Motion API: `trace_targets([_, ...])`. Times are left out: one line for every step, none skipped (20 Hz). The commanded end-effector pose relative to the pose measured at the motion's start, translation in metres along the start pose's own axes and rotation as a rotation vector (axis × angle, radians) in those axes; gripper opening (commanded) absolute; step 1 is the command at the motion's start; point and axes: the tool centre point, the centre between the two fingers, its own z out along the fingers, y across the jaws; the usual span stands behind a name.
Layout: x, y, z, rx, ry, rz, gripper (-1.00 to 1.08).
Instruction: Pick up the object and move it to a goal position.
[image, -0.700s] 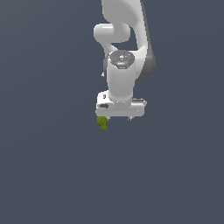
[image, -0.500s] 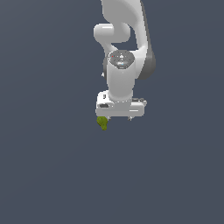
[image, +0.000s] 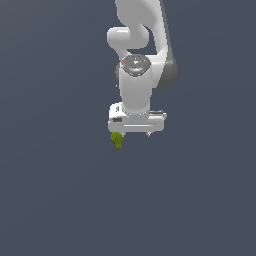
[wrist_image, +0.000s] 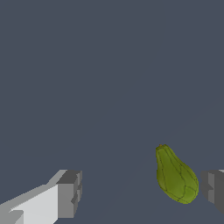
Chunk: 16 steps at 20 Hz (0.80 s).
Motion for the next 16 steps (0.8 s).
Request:
trace_targets([0.0,0.0,0.0,0.0,0.0,-0.001,1.0])
trace_targets([0.0,0.0,0.001,0.0,0.0,-0.001,1.0])
trace_targets([-0.001,0.002,0.002,-0.001,0.0,0.0,1.0])
trace_targets([-0.002,0.003,0.003,-0.001,0.001,0.001,1.0])
trace_targets([-0.003,0.005,0.005,-0.002,0.001,0.002,1.0])
trace_targets([-0.004,0.008,0.007,-0.004,0.002,0.003,1.0])
trace_targets([-0.005,0.011,0.01,-0.005,0.002,0.004,1.0])
trace_targets([-0.007,0.014,0.013,-0.007,0.003,0.005,1.0])
trace_targets([-0.009,0.018,0.016,-0.009,0.004,0.007,1.0])
trace_targets([-0.011,0.022,0.019,-0.011,0.005,0.008,1.0])
trace_targets([-0.013,0.026,0.023,-0.013,0.006,0.01,1.0])
trace_targets([-0.016,0.031,0.028,-0.015,0.007,0.012,1.0])
trace_targets([-0.019,0.036,0.032,-0.018,0.008,0.014,1.0])
trace_targets([-0.023,0.042,0.037,-0.021,0.009,0.016,1.0])
trace_targets([-0.027,0.048,0.042,-0.024,0.011,0.019,1.0])
trace_targets([-0.031,0.054,0.048,-0.027,0.012,0.021,1.0])
